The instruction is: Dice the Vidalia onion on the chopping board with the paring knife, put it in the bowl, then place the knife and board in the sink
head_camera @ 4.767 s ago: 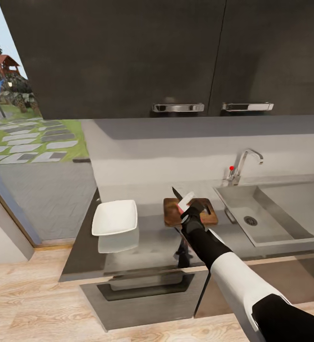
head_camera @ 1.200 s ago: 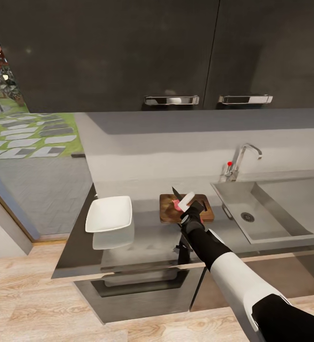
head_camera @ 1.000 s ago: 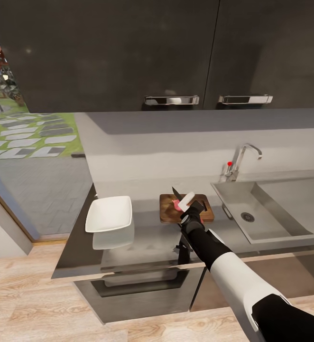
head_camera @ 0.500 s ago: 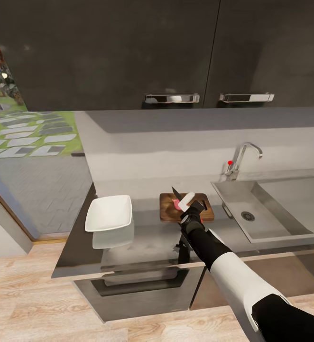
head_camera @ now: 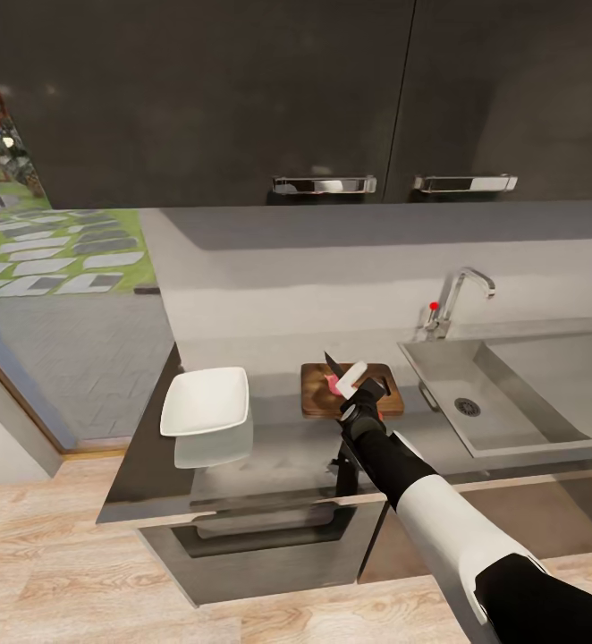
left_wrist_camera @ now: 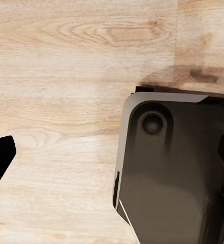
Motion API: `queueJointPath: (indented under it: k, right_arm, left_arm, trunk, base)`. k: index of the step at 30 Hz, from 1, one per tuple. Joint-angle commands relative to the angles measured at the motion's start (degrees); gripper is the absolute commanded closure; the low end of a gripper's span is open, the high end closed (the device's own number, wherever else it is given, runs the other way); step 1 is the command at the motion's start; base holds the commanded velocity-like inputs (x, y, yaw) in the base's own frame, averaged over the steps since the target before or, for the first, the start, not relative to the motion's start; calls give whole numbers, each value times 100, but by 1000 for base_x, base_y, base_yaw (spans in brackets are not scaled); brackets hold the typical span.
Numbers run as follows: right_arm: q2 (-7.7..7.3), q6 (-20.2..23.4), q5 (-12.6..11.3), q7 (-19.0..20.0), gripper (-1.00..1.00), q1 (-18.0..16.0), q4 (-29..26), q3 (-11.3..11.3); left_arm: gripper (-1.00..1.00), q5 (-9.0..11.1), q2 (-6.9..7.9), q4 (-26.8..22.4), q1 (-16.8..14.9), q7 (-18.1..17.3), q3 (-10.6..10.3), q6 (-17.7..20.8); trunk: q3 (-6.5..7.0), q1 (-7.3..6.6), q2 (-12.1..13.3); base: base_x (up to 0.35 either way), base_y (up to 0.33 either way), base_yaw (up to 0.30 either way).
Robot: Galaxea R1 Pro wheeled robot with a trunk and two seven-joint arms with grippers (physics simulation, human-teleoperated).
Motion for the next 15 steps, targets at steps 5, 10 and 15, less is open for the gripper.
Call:
queueJointPath:
  k: [5, 10, 15]
  right_arm:
    - [-2, 39, 3, -21, 100, -9, 0, 24]
    - [-2, 39, 2, -21, 100, -8, 0, 24]
    - [-2, 39, 1, -21, 100, -9, 0, 24]
  left_arm:
    - [-100, 60, 9, -9, 1, 50, -47, -15]
    - [-100, 60, 9, -5, 1, 50, -48, -15]
    - [-100, 60, 9, -1, 1, 50, -46, -15]
  trunk:
    - [-10, 4, -11]
    - [-10, 4, -11]
    - [-10, 4, -11]
  base:
    - [0, 0, 0]
    - [0, 0, 0]
    - [0, 0, 0]
